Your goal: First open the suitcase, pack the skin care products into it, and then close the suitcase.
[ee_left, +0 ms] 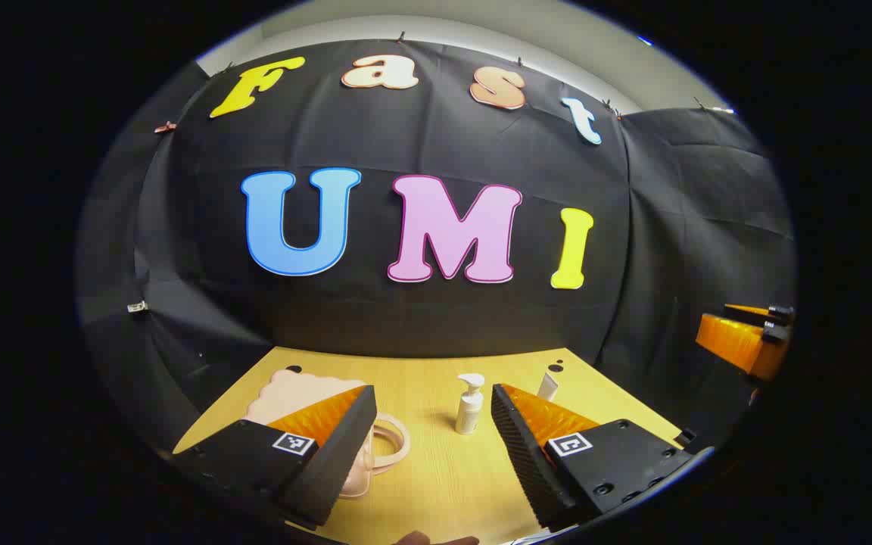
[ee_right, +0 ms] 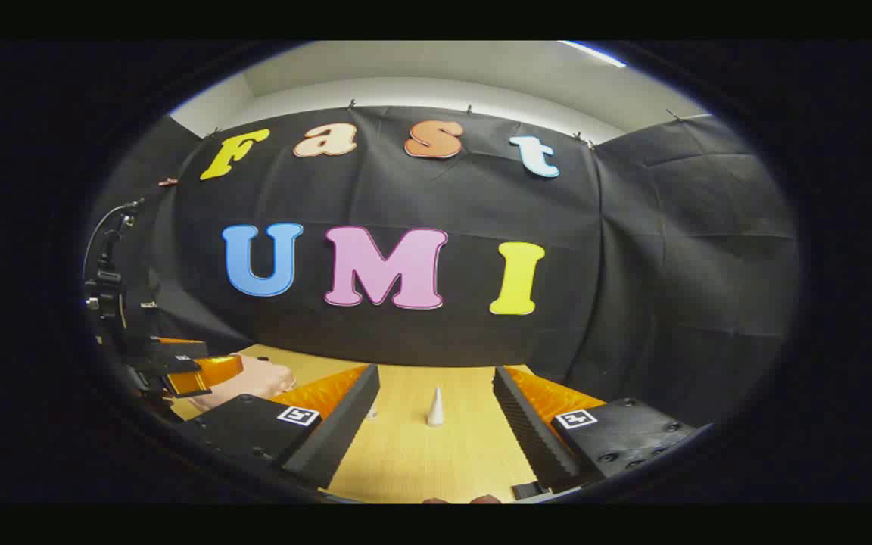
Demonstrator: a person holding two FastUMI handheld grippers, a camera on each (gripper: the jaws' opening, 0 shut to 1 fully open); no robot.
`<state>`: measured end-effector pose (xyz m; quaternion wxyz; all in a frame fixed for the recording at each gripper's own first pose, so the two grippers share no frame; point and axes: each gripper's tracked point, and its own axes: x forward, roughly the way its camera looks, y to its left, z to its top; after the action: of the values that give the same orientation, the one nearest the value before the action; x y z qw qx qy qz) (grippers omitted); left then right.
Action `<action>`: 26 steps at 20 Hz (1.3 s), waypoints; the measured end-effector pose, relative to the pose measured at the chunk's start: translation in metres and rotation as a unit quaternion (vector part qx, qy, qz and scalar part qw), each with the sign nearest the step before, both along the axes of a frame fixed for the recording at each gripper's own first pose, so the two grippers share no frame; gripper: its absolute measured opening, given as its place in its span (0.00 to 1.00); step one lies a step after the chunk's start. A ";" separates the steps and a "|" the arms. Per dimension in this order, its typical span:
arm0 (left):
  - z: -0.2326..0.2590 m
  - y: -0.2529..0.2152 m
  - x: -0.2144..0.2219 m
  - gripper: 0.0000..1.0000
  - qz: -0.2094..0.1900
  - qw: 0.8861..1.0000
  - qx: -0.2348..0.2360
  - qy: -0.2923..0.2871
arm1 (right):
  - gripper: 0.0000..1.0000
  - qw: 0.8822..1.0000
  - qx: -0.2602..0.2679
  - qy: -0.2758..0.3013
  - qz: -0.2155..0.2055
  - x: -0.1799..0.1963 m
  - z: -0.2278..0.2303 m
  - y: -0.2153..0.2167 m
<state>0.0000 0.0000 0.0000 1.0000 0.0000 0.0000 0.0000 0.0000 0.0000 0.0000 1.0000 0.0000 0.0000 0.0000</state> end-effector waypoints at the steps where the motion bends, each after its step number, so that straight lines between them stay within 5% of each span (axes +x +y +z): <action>1: 0.000 0.000 0.000 0.96 -0.004 1.000 0.001 0.000 | 0.97 1.000 0.001 0.003 0.001 -0.001 -0.001 0.002; 17: 0.013 -0.014 0.022 0.96 -0.013 0.999 0.031 -0.034 | 0.96 0.999 -0.031 -0.016 0.004 0.013 0.007 0.007; 26: -0.051 -0.006 0.069 0.96 0.009 0.999 0.022 0.049 | 0.97 0.999 -0.029 0.005 0.035 0.041 -0.016 0.011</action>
<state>0.0685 -0.0062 -0.0507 0.9985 0.0219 0.0490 0.0091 0.0412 0.0113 -0.0159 0.9990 -0.0289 0.0051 0.0351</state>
